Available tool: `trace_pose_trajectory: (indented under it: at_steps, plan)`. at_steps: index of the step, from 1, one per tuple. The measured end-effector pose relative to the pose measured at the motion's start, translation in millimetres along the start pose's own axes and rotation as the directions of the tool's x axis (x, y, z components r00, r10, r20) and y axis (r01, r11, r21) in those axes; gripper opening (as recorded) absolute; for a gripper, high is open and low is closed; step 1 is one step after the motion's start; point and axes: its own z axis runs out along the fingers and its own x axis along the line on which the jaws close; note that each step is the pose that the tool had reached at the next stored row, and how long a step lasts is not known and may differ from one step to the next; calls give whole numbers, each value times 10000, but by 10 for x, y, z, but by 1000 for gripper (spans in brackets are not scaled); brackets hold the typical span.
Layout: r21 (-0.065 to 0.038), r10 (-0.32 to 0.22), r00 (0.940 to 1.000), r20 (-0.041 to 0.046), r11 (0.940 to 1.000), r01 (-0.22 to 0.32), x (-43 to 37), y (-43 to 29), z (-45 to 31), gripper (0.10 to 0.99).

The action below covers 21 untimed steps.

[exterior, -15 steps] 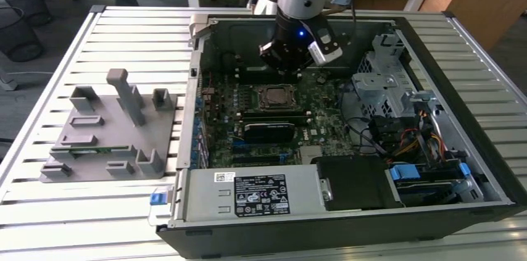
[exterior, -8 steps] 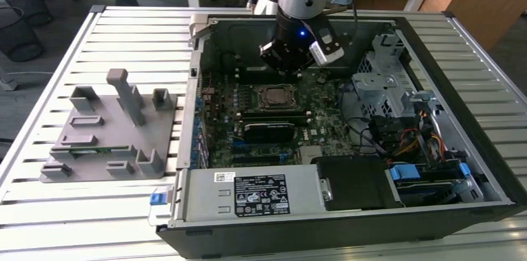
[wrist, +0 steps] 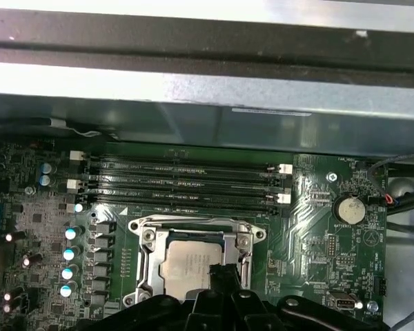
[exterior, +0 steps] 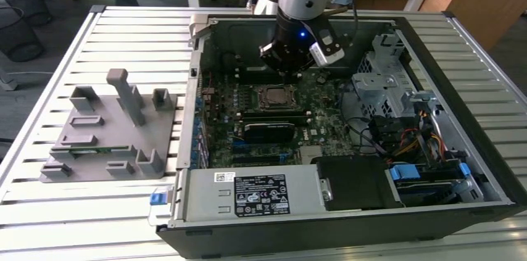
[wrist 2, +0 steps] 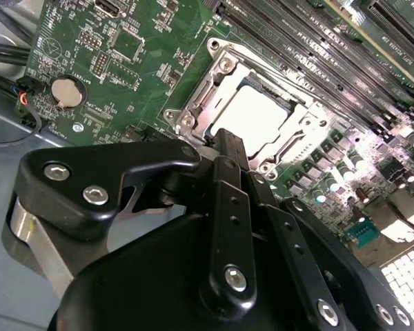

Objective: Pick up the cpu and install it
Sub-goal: 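Install the second cpu locking lever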

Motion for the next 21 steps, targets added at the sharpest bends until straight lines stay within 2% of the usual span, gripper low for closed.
trace_pose_trajectory:
  at_steps: [21]
  plan:
    - [-5, 0, 10000, 0, 10000, 0, 4, -80, -2, 106]
